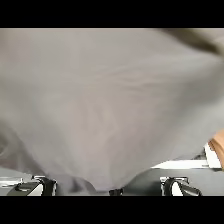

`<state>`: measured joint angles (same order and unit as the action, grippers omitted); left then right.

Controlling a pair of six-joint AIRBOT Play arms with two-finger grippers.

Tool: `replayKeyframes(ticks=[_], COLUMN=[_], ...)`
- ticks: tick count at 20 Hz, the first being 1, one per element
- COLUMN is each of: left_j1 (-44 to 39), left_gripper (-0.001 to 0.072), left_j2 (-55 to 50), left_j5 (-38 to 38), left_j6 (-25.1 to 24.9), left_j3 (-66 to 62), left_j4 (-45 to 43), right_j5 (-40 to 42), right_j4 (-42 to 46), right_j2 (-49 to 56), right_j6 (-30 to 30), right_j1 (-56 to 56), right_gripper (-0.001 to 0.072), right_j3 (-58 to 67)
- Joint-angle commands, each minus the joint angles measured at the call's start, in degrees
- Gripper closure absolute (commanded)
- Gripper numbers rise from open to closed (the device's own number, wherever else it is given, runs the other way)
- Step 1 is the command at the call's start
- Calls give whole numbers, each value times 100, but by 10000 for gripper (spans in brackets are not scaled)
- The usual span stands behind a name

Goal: Fold the clothes and pants, and hang the long-sleeved shirts on hangers.

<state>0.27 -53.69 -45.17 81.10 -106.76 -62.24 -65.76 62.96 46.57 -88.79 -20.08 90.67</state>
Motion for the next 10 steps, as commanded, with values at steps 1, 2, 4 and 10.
replayKeyframes(ticks=[1, 2, 4, 10], left_j1=[7, 31, 48, -111], left_gripper=[683, 683, 683, 682], left_j2=[-868, -1207, -1908, -3451], left_j5=[-496, -289, -74, -892], left_j6=[-13, -13, -11, 671], left_j3=[1029, 1394, 1853, 1993], left_j4=[-280, -278, -278, -227], right_j5=[-70, 197, 492, -33], right_j4=[-334, -601, -1526, -3073], right_j2=[1349, 1784, 2695, 4385], right_j6=[-61, -186, -315, 105], right_j1=[4, 4, 4, 7], right_gripper=[675, 675, 675, 674], right_j3=[-833, -1152, -1650, -1827])
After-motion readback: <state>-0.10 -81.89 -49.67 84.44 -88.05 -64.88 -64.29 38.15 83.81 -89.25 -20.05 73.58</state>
